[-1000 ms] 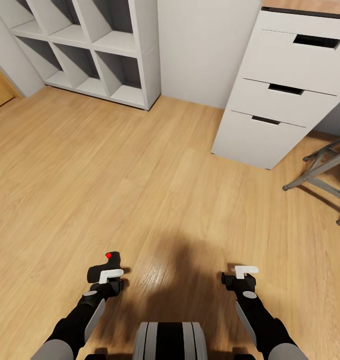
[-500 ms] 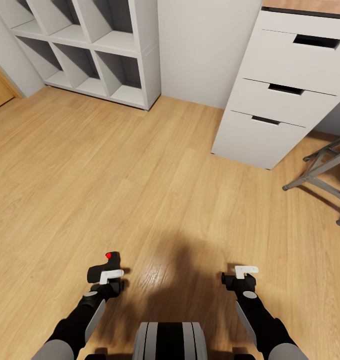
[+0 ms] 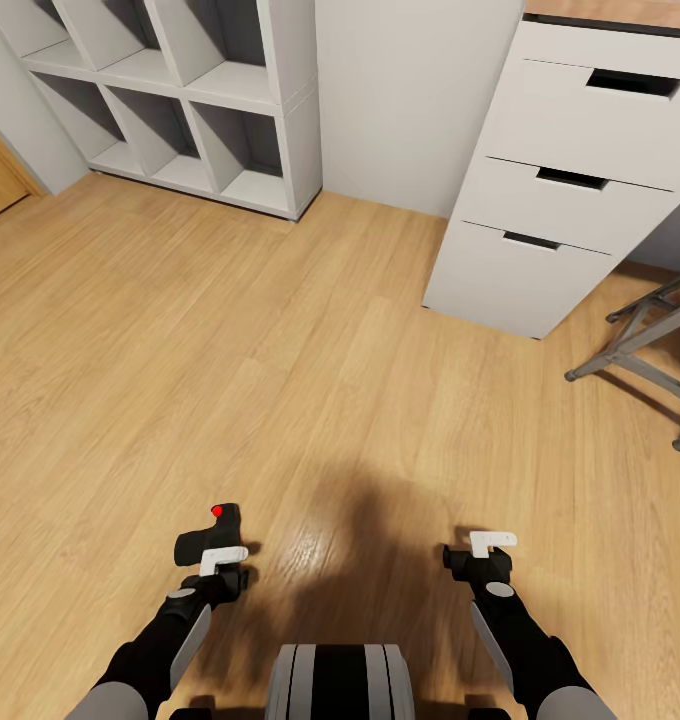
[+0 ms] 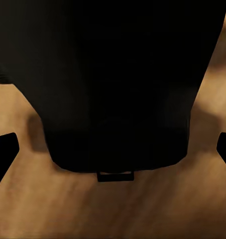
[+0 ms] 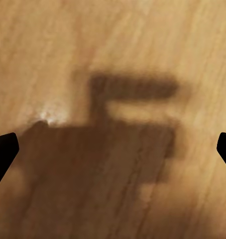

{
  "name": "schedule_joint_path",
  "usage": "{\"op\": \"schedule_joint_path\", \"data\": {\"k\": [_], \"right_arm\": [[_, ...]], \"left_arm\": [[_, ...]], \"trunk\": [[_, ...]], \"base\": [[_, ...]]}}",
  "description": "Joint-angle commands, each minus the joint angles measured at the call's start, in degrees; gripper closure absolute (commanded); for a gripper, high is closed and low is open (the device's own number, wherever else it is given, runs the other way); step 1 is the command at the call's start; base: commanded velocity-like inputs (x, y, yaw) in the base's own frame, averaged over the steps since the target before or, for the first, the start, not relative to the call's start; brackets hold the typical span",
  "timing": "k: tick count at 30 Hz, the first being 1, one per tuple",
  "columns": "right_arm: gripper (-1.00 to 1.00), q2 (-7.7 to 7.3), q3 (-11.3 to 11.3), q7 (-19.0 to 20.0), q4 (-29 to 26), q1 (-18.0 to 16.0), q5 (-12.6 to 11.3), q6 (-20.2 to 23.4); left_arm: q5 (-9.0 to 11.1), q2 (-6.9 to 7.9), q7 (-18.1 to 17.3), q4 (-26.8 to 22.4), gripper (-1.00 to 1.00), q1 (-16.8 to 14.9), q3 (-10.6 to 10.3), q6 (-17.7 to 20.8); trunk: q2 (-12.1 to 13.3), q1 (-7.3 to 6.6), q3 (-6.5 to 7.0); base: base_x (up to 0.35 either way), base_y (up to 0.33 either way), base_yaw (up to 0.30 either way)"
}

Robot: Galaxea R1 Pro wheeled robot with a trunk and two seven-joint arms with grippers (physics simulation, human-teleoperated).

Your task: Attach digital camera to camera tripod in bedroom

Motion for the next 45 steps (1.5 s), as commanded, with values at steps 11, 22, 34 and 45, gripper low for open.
{"op": "schedule_joint_path", "data": {"k": [11,22,34,45], "right_arm": [[-1.00,0.05,0.0,-0.1,-0.1,0.0,0.4,0.4],[-1.00,0.06,0.0,-0.1,-0.1,0.0,0.4,0.4],[-1.00,0.15,0.1,-0.1,0.0,0.0,0.3,0.4],[-1.00,0.09,0.1,-0.1,-0.1,0.0,0.4,0.4]], "left_arm": [[0.5,-0.01,0.3,-0.1,-1.00,0.0,0.0,0.3],[0.5,-0.01,0.3,-0.1,-1.00,0.0,0.0,0.3],[0.5,-0.01,0.3,-0.1,-1.00,0.0,0.0,0.3],[0.5,-0.01,0.3,-0.1,-1.00,0.0,0.0,0.3]], "trunk": [[0.0,-0.01,-0.03],[0.0,-0.01,-0.03],[0.0,-0.01,-0.03],[0.0,-0.01,-0.03]], "base": [[0.000,0.000,0.000],[0.000,0.000,0.000],[0.000,0.000,0.000],[0.000,0.000,0.000]]}}
